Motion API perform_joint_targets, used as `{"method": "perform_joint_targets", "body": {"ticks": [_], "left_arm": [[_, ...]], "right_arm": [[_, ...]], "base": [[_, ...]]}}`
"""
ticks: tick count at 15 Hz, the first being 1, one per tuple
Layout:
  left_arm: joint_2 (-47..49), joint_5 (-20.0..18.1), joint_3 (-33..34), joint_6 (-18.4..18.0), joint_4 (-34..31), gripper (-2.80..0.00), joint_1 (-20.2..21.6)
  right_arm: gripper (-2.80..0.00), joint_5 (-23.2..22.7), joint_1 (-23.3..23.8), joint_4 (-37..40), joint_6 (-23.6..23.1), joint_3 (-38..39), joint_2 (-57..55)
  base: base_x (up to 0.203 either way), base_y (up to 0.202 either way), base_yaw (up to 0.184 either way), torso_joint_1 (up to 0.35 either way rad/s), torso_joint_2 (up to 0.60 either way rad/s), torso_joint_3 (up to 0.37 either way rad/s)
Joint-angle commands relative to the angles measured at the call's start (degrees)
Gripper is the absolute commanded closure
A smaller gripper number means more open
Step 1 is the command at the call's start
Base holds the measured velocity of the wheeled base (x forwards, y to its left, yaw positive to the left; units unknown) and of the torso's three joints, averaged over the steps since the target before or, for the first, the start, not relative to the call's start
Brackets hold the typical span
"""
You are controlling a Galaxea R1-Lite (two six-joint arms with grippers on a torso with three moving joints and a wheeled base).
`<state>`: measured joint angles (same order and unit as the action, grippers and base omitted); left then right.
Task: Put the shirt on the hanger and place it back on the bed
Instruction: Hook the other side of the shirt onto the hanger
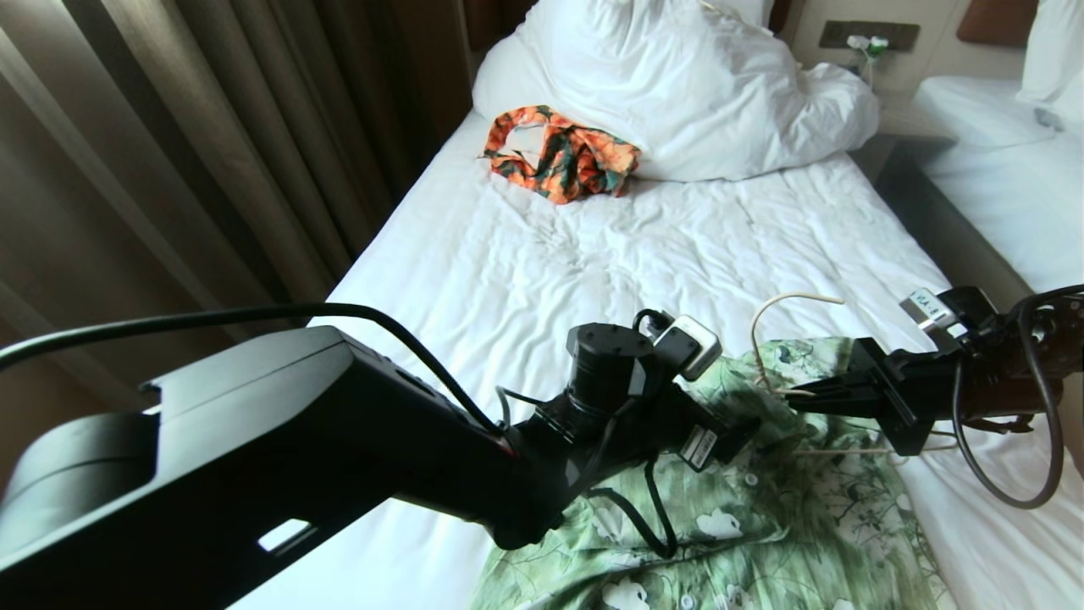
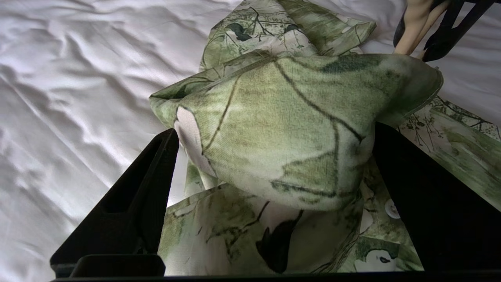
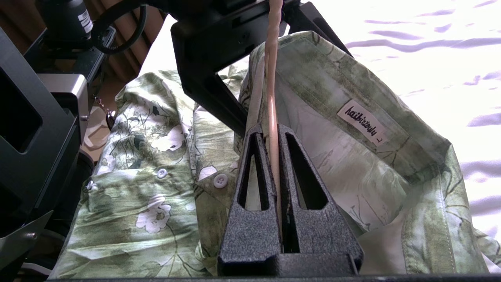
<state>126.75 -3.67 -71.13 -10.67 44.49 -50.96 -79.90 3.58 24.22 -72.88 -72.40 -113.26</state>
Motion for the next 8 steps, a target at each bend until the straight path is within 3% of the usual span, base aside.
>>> {"method": "perform_joint_targets", "body": {"ticks": [1,3,4,8], "left_arm": [[1.41,0.05,-0.94,-0.06,0.32,-2.80,-0.20],[1.66,0.06,-0.95,-0.06,0.33,-2.80,-0.20],[1.82,0.06,-1.03,-0.06,0.42,0.00,-0.20],[1.83,0.15,-1.03,-0.06,0.42,0.00,-0.28]], "right_arm": [[0.00,-0.43,0.02,0.12,-0.43,-0.02,-0.12],[0.00,-0.52,0.02,0.12,-0.43,-0.02,-0.12],[0.00,-0.52,0.02,0.12,-0.43,-0.02,-0.12],[0.00,-0.52,0.02,0.12,-0.34,-0.02,0.14]], "base": [[0.000,0.000,0.000,0.000,0.00,0.000],[0.000,0.000,0.000,0.000,0.00,0.000],[0.000,0.000,0.000,0.000,0.00,0.000],[0.000,0.000,0.000,0.000,0.00,0.000]]}}
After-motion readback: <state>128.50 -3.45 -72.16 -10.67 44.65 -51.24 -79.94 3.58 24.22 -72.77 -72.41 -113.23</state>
